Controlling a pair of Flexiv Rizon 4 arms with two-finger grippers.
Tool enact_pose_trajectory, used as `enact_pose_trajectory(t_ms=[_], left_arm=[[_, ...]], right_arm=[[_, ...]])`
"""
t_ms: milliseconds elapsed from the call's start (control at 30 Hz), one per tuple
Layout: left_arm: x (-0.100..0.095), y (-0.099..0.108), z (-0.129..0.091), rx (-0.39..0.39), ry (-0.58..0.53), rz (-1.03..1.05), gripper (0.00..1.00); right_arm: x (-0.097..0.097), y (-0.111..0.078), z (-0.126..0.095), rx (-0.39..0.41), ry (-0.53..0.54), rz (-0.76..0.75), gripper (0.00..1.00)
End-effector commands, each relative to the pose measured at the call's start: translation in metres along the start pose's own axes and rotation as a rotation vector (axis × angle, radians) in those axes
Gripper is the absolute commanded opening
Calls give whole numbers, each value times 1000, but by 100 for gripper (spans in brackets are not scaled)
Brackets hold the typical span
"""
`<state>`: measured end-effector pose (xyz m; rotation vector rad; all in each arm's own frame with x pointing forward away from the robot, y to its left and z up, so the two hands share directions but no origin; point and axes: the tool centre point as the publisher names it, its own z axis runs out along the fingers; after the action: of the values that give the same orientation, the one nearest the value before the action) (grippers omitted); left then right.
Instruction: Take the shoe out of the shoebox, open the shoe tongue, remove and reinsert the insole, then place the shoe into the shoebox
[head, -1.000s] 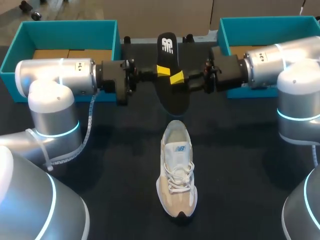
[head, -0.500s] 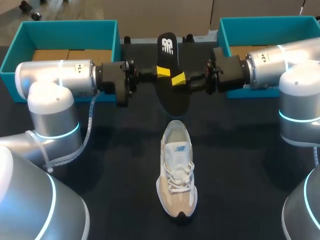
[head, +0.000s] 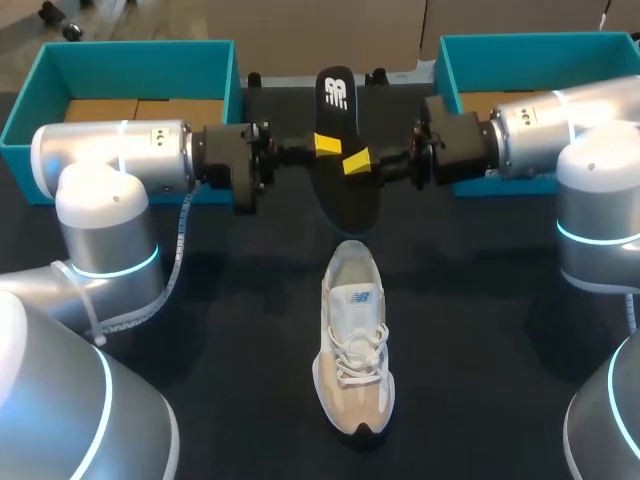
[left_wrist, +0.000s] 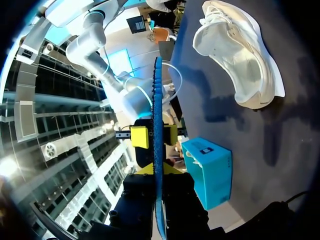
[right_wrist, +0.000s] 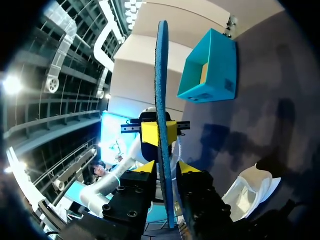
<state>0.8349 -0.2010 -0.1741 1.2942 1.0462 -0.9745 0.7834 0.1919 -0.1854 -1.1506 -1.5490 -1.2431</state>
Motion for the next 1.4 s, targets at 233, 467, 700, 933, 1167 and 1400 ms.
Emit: enact_pose_trajectory(t_ms=[233,467,700,933,1167,1400], left_arm=[[1,0,1,2,-1,2,0],[2,0,2,2,2,1,0],[1,-2,-2,32,26,-12,100],[-6,-2,-29,147,25,-257,100],[-7,-2,-34,153,29,-275,100],[-7,-2,-34,153,29,-275,100]], right_arm=[[1,1,1,2,-5,0,11],[1,1,1,4,-4,-3,0],[0,0,0,5,-1,-10,0],[-6,-4,-5,-9,8,-35,0],[-13,-6,-8,-34,26,-67,0],[-13,-6,-8,-34,26,-67,0]])
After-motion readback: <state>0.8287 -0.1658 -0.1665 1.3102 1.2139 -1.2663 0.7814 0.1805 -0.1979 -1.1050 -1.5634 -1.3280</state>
